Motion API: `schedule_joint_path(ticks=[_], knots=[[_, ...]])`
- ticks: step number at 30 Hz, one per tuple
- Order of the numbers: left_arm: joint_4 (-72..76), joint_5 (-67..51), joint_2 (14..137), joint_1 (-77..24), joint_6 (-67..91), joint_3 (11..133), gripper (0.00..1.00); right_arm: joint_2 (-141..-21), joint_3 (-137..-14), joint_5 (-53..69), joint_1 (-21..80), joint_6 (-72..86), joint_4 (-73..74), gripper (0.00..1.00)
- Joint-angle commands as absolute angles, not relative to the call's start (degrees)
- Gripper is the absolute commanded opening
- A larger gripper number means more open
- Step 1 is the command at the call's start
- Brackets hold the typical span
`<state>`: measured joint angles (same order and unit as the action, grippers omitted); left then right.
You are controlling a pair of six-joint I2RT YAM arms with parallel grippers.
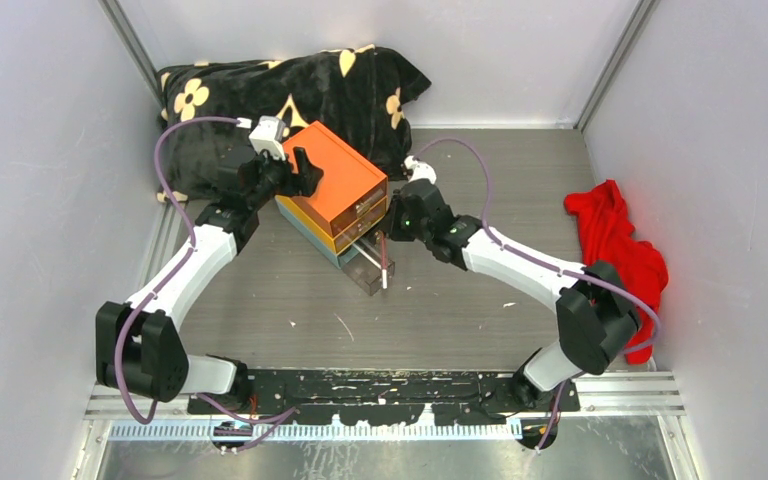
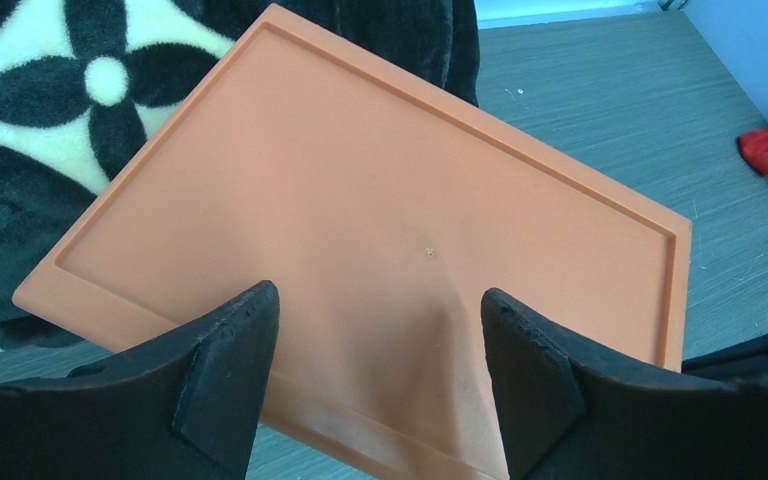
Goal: Organize the makeup
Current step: Place the lipstick in the drawer.
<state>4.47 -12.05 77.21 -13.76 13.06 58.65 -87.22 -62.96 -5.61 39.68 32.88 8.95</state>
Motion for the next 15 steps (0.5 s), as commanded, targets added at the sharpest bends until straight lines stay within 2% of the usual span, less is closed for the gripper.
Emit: schedule_joint_path(ticks=[1, 7, 15], knots=[[-2.7, -12.3, 76.9, -13.7, 14.0, 57.0, 0.75, -83.9, -59.1, -16.0, 42.7, 39.5, -3.3, 0.01], [-2.6, -12.3, 76.8, -13.7, 14.0, 56.6, 0.75, -84.2, -56.2, -30.7, 49.0, 37.7, -12.8, 0.01], [-2.7, -12.1, 76.8, -13.6, 13.7, 56.5, 0.75, -85.9, -57.3, -35.4, 52.7, 35.2, -17.8, 0.01]])
